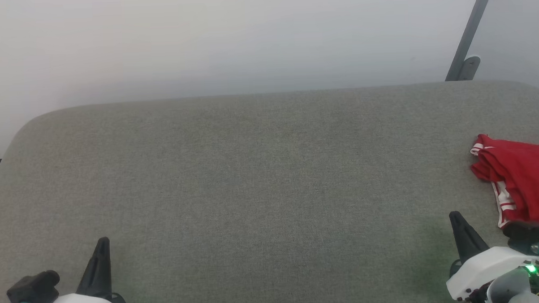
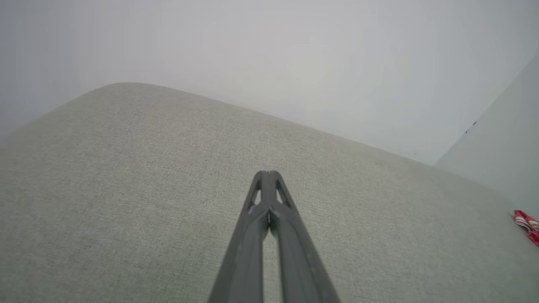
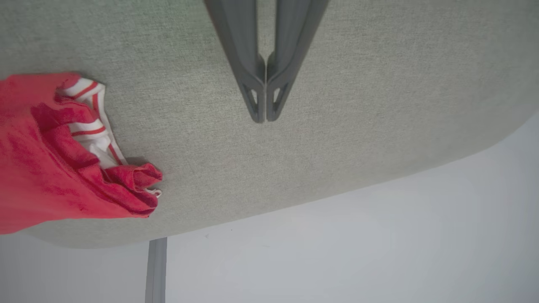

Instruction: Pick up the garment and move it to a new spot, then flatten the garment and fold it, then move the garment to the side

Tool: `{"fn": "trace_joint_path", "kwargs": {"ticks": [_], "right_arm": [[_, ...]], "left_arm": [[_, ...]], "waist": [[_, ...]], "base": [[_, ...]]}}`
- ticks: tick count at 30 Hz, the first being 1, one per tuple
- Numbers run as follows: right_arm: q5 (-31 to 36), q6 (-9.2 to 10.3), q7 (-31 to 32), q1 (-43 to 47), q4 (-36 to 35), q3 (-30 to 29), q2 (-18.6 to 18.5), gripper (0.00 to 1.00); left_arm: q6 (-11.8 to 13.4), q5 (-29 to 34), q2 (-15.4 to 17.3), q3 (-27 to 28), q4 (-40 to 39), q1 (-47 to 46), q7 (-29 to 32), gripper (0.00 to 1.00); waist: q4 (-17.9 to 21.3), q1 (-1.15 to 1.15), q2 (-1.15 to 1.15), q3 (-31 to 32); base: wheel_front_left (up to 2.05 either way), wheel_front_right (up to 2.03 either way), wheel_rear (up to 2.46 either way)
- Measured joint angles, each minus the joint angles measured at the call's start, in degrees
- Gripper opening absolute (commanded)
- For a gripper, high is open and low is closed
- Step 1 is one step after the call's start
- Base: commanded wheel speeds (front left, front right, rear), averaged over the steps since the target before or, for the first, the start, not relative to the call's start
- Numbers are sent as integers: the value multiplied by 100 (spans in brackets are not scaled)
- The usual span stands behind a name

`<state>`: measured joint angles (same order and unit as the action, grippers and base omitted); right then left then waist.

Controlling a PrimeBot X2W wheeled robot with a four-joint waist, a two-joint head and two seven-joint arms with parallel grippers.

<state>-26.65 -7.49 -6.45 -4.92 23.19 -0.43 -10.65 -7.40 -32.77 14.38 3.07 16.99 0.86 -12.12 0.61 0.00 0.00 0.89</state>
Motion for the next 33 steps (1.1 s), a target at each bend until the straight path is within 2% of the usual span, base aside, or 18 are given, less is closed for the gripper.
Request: {"fn": "trace_joint_path", "kwargs": {"ticks": [33], "right_arm": [[-2638, 1, 509, -8, -377, -230, 309, 0]], "left_arm": [[0, -2403, -450, 131, -113, -250, 739, 0]], "waist": [[-18, 0, 0, -31]], "base": [[0, 0, 0]]}}
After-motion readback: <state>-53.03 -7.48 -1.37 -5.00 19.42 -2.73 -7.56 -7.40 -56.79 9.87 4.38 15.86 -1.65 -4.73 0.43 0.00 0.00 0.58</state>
